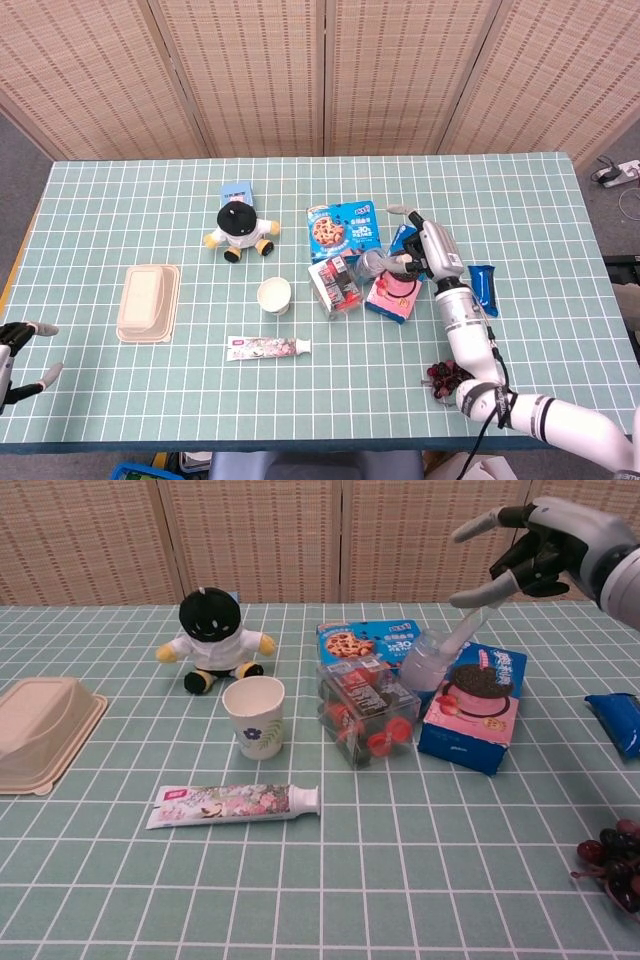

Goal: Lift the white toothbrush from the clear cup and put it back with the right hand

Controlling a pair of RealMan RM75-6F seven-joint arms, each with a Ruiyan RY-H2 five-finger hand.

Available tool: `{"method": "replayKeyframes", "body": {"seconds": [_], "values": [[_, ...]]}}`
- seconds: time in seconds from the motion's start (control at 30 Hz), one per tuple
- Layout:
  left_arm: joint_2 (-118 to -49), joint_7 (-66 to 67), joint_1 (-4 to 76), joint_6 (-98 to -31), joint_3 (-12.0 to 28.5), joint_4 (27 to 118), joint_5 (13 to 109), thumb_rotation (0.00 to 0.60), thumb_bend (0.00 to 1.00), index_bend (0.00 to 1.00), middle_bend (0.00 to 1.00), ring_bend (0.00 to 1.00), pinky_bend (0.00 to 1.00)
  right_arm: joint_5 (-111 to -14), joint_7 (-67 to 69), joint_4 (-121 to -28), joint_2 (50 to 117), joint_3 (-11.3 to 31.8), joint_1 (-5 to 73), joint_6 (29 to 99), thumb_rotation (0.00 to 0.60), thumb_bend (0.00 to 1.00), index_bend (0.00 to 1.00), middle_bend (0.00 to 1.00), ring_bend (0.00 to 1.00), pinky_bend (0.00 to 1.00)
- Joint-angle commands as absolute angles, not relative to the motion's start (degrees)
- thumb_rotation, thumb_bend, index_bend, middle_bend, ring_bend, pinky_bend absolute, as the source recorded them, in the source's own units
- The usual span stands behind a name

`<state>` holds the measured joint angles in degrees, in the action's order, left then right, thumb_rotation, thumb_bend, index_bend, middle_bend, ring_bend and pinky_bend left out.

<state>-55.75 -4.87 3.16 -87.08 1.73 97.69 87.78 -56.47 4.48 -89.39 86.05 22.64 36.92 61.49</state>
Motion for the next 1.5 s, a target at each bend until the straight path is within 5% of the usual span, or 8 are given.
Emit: {"method": "replayKeyframes", "body": {"seconds": [0.03, 0.37, 0.73, 1.03, 1.5], "values": [[-55.8, -4.7, 3.3, -86.8, 1.8, 97.6, 87.4, 0.6, 0.25, 0.47, 0.41, 0.32, 0.43, -59.1, 4.5, -92.4, 83.4, 21.8, 35.0, 63.6, 0.6, 0.0, 0.22, 1.0, 1.0, 1.0], [-56.5, -3.1, 3.7, -85.7, 1.9, 97.6, 86.5, 0.6, 0.25, 0.47, 0.41, 0.32, 0.43, -66.0, 4.2, -99.8, 77.5, 19.9, 30.7, 69.5, 0.6, 0.0, 0.22, 1.0, 1.0, 1.0], [-57.0, -2.0, 4.1, -85.0, 1.9, 97.4, 86.1, 0.6, 0.25, 0.47, 0.41, 0.32, 0.43, -74.1, -6.2, -104.8, 70.5, 12.6, 23.4, 78.0, 0.6, 0.06, 0.3, 0.93, 0.99, 1.0], [-57.8, -0.9, 4.3, -84.7, 2.0, 97.1, 85.8, 0.6, 0.25, 0.47, 0.41, 0.32, 0.43, -78.3, -12.1, -105.4, 67.8, 7.3, 17.1, 84.2, 0.6, 0.09, 0.34, 0.78, 0.82, 0.99], [-59.0, 0.6, 4.5, -84.7, 2.1, 96.5, 85.6, 0.6, 0.25, 0.47, 0.41, 0.32, 0.43, -80.8, -9.0, -99.2, 68.5, 3.2, 7.9, 92.0, 0.6, 0.14, 0.38, 0.59, 0.6, 0.79]]}}
